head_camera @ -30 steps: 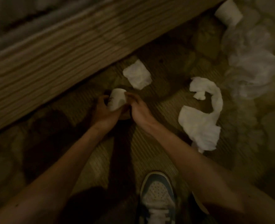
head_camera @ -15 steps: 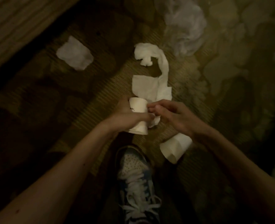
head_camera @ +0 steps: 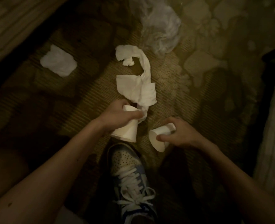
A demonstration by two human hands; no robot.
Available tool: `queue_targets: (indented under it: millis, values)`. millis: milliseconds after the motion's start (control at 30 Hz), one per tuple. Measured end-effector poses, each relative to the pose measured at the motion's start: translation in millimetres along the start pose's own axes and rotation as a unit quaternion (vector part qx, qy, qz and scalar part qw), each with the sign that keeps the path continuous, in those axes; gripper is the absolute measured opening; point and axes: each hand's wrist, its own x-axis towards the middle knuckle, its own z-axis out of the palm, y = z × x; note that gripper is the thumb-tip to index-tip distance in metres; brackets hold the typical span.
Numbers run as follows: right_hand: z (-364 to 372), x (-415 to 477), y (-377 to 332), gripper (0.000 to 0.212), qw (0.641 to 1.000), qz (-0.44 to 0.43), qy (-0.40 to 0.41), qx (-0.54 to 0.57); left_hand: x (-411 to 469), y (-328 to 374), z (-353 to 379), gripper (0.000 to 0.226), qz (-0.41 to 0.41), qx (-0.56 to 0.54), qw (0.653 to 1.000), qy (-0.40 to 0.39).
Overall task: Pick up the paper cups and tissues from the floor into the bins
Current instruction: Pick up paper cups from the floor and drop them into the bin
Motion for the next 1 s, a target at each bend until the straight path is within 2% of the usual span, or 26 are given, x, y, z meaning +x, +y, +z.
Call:
queue_targets:
  millis: [67,133,233,400,467,533,633,700,767,800,867,900,933,1000]
  values:
    - [-5.3,3.6,-3.6,0.048,0.998,0.009,0.005,0.069,-4.9,-4.9,-1.8,0.021,0.015,0.014,1.000,0.010]
    - [-9.6,6.0,-14.6,0.030,0.981,0.012,0.012,0.193,-9.9,-7.2,-5.7,0.017,0.057,0.012,0.998,0.023]
    - [-15.4,3.6,-35.4,0.021,0.924,0.041,0.002,0.380,-19.8,-10.4,-8.0,0.046,0.097,-0.011,0.995,-0.018]
    - [-17.9,4.7,-64.3,0.038,0.880,0.023,-0.072,0.468,-26.7,-19.4,-5.2,0.110,0.133,-0.015,0.991,-0.027]
    - [-17.6,7.5,-71.4,0.046,0.887,0.019,-0.079,0.455,-28.0,-13.5,-2.4,0.113,0.170,-0.019,0.985,-0.014]
    - [-17.4,11.2,-72.7,0.048,0.896,0.019,-0.074,0.437,-31.1,-5.4,-0.9,0.104,0.218,0.018,0.976,0.008]
    - [-14.1,12.2,-81.9,0.048,0.913,0.000,-0.111,0.392,-39.0,-6.1,-7.8,0.070,0.261,0.138,0.955,0.027]
    - [-10.5,16.2,-88.7,0.054,0.922,-0.012,-0.125,0.365,-42.7,-7.0,-18.8,0.046,0.256,0.188,0.947,0.035]
    - [-5.7,20.0,-92.5,0.057,0.934,-0.035,-0.073,0.349,-44.9,-7.0,-33.4,0.051,0.228,0.182,0.954,0.066]
    - [-2.5,23.5,-91.5,0.056,0.949,-0.057,-0.002,0.310,-45.2,-7.4,-42.9,0.063,0.201,0.176,0.958,0.100]
    - [6.6,31.8,-82.3,0.055,0.966,-0.114,0.175,0.155,-42.6,-9.5,-64.4,0.084,0.152,0.156,0.960,0.177]
    - [13.0,34.2,-77.4,0.057,0.964,-0.132,0.216,0.077,-40.5,-11.3,-74.1,0.089,0.138,0.140,0.961,0.197]
    - [20.5,35.9,-72.6,0.063,0.966,-0.144,0.213,0.021,-39.5,-13.2,-81.0,0.089,0.133,0.122,0.962,0.203]
    - [36.2,42.4,-63.0,0.075,0.972,-0.168,0.155,-0.055,-39.0,-16.8,-86.6,0.078,0.134,0.099,0.966,0.197]
